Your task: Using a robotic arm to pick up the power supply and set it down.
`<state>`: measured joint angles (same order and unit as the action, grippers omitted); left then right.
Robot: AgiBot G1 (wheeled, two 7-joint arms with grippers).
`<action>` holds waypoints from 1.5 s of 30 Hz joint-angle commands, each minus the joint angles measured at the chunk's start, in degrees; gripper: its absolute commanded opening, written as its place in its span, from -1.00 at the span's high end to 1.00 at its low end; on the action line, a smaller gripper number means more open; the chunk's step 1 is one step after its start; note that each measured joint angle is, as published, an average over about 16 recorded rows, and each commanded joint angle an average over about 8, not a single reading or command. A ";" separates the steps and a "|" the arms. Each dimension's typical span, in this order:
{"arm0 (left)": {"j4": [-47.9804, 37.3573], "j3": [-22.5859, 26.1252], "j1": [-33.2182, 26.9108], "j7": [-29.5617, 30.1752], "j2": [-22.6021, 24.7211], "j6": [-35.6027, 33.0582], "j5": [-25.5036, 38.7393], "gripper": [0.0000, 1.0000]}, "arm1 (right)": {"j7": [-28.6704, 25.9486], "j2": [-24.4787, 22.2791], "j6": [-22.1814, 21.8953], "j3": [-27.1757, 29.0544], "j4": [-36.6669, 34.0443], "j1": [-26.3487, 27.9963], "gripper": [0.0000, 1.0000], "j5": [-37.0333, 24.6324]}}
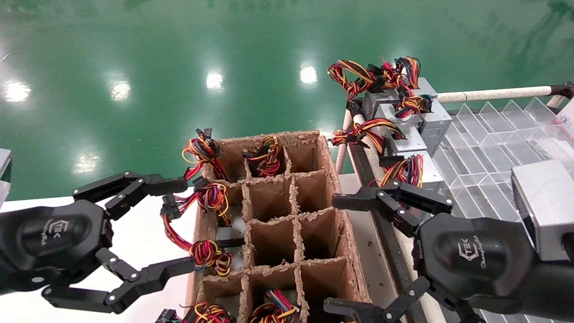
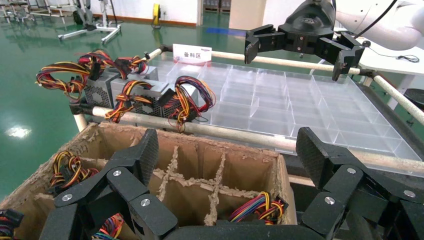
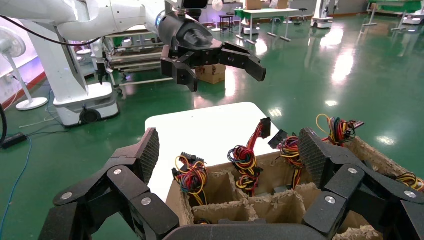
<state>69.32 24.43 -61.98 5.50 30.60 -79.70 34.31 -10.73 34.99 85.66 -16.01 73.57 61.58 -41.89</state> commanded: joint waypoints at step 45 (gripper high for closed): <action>0.00 0.00 0.00 0.00 0.00 0.00 0.00 1.00 | 0.58 1.15 -1.15 -0.69 -0.83 0.95 -1.00 -2.00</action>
<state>69.32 24.43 -61.98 5.50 30.60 -79.70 34.31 -9.99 37.13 83.86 -17.43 72.08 63.46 -45.44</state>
